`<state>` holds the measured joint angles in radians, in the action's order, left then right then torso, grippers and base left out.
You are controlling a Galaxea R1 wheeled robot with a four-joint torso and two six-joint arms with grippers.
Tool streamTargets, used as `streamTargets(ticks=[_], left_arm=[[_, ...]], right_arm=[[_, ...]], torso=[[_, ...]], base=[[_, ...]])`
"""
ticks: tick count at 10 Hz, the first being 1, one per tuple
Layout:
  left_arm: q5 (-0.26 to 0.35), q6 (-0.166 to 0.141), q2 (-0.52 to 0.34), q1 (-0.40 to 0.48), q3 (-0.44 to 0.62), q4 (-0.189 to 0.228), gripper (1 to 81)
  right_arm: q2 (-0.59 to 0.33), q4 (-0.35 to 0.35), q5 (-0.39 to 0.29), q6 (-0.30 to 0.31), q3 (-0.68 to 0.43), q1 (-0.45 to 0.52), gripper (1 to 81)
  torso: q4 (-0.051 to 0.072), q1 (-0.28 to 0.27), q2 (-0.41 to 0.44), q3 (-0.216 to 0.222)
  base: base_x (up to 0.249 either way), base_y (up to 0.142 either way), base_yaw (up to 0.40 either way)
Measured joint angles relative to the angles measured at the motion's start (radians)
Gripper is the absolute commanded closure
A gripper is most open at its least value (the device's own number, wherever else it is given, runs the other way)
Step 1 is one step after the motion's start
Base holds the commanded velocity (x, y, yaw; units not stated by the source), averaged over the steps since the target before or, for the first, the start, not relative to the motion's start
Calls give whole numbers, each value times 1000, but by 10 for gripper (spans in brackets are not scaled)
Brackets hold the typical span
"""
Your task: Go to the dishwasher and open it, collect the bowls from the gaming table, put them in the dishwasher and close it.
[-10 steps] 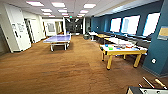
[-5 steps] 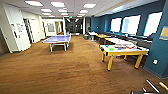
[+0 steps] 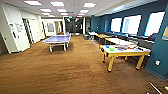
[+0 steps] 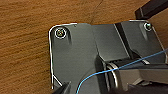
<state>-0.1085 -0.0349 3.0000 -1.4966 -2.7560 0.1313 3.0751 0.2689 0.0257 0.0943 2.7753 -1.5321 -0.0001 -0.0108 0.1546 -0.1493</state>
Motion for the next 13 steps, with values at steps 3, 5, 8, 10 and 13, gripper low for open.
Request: streamTargets(ticks=[3,5,8,10,13], left_arm=[[0,0,0,0,0,0,10],[0,0,0,0,0,0,10],[0,0,0,0,0,0,10],[0,0,0,0,0,0,10],[0,0,0,0,0,0,10]], right_arm=[[0,0,0,0,0,-3,10],[0,0,0,0,0,-3,10],[0,0,0,0,0,-3,10],[0,0,0,0,0,-3,10],[0,0,0,0,0,-3,10]], torso=[[0,0,0,0],[0,0,0,0],[0,0,0,0],[0,0,0,0],[0,0,0,0]], base=[[136,0,0],[136,0,0],[136,0,0],[136,0,0],[143,0,0]])
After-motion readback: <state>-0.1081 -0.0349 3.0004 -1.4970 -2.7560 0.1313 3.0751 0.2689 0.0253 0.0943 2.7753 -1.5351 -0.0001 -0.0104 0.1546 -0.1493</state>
